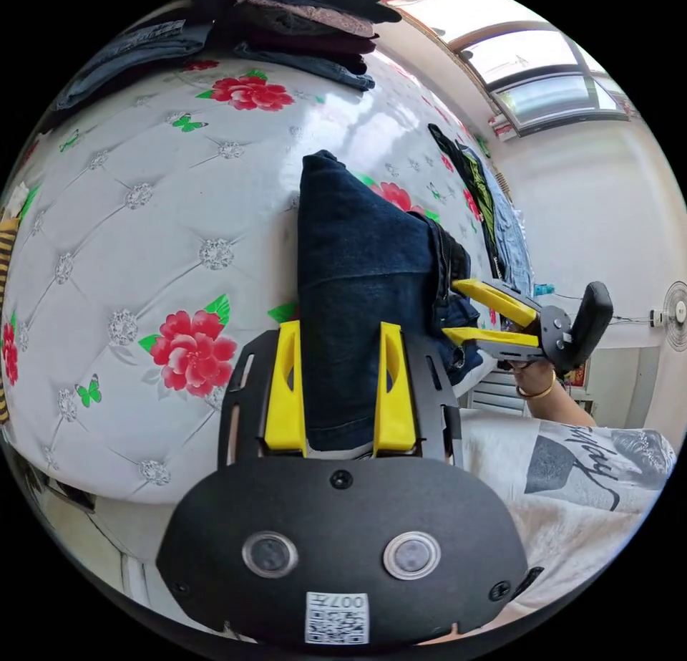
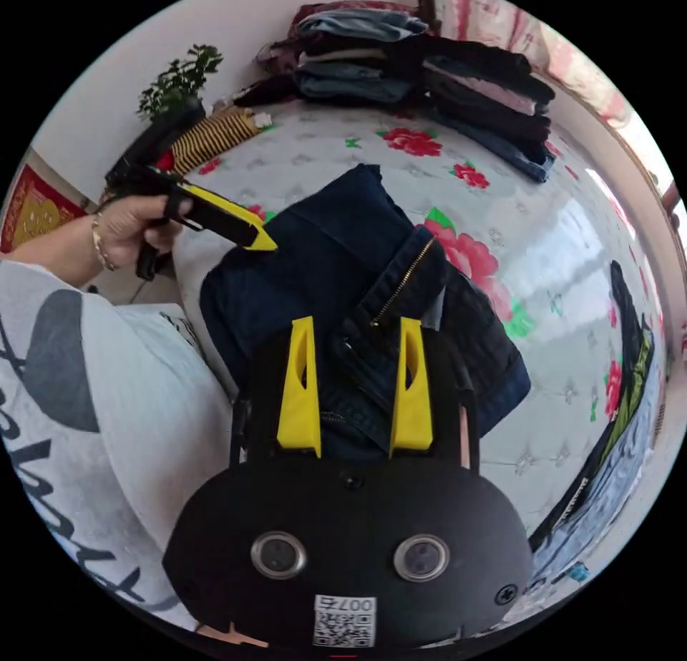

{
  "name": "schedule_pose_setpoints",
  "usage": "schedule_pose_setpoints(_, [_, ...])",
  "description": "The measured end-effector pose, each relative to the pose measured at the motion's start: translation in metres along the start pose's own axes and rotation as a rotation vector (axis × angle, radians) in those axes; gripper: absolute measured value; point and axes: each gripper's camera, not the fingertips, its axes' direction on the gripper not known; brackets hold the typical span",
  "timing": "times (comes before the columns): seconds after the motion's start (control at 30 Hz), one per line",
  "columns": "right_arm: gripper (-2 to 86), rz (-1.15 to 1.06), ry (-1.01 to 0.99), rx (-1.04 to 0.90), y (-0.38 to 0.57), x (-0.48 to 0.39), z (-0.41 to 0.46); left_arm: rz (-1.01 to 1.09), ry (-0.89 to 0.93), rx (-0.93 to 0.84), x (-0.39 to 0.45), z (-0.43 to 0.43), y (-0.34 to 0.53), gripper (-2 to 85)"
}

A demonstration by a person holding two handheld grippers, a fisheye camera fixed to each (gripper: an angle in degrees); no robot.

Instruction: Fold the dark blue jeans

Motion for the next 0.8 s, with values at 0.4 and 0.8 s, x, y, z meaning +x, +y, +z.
schedule_pose_setpoints(0.4, [7.5,0.621,-0.384,0.233,0.047,0.185,-0.066,0.021,0.041,-0.057,-0.036,0.032,-0.015,13.7])
schedule_pose_setpoints(0.8, [12.6,0.888,-0.646,0.266,0.151,0.244,-0.05,0.031,0.152,-0.021,-0.081,0.021,-0.02,14.6])
